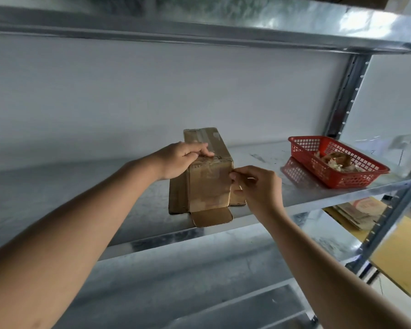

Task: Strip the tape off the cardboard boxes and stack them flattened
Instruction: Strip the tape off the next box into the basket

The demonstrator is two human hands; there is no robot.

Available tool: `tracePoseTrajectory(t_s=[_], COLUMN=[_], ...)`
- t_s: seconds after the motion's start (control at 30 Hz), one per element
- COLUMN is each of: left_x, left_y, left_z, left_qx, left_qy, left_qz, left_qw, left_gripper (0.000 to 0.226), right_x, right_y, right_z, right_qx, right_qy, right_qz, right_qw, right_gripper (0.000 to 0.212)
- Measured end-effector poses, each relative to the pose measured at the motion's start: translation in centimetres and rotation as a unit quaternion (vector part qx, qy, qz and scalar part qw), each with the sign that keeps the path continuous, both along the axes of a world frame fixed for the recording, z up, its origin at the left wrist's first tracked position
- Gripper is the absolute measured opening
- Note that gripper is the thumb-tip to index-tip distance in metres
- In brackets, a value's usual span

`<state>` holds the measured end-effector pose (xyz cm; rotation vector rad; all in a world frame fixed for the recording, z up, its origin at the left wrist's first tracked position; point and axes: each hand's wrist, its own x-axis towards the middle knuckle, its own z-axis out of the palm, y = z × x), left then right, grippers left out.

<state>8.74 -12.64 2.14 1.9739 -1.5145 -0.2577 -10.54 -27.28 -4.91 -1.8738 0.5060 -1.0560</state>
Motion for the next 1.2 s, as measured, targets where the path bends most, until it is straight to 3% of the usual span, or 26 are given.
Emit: tracePoseTrajectory(t_s=[0.4, 0.53, 0.7, 0.87, 0.97, 1.07, 1.2], left_x=[-1.0, -1.2, -1.8, -2.6, -3.1, -3.3, -3.7], left_y=[-1.4, -1.3, -1.1, -1.1, -1.2, -1.4, -1.8], left_z=[0.1, 0.3, 0.5, 1.0, 1.0, 0.7, 0.5], left_qx=[-0.016, -0.013, -0.007, 0.009, -0.004, -0.018, -0.025], left_qy=[0.022, 0.039, 0.058, 0.058, 0.070, 0.080, 0.070], left_qz=[0.020, 0.020, 0.032, 0.045, 0.054, 0.057, 0.064], left_qw=[0.999, 0.999, 0.998, 0.997, 0.996, 0.995, 0.995], left_gripper=[0.039, 0.041, 0.041, 0.040, 0.037, 0.036, 0.037], right_x=[-0.2, -0.3, -0.4, -1.2, -1.8, -2.1, -1.7], right_y=[-3.1, -4.4, -5.2, -5.6, -6.1, -6.2, -5.4], right_z=[1.5, 1.9, 2.7, 4.2, 5.1, 5.9, 5.9], right_qx=[0.015, -0.029, -0.209, -0.438, -0.490, -0.491, -0.412], right_qy=[0.028, 0.062, 0.107, 0.152, 0.144, 0.124, 0.089], right_qz=[0.080, 0.116, 0.129, 0.112, 0.076, 0.071, 0.087], right_qw=[0.996, 0.991, 0.963, 0.879, 0.857, 0.859, 0.902], right_gripper=[0.011, 0.017, 0.027, 0.016, 0.010, 0.008, 0.007])
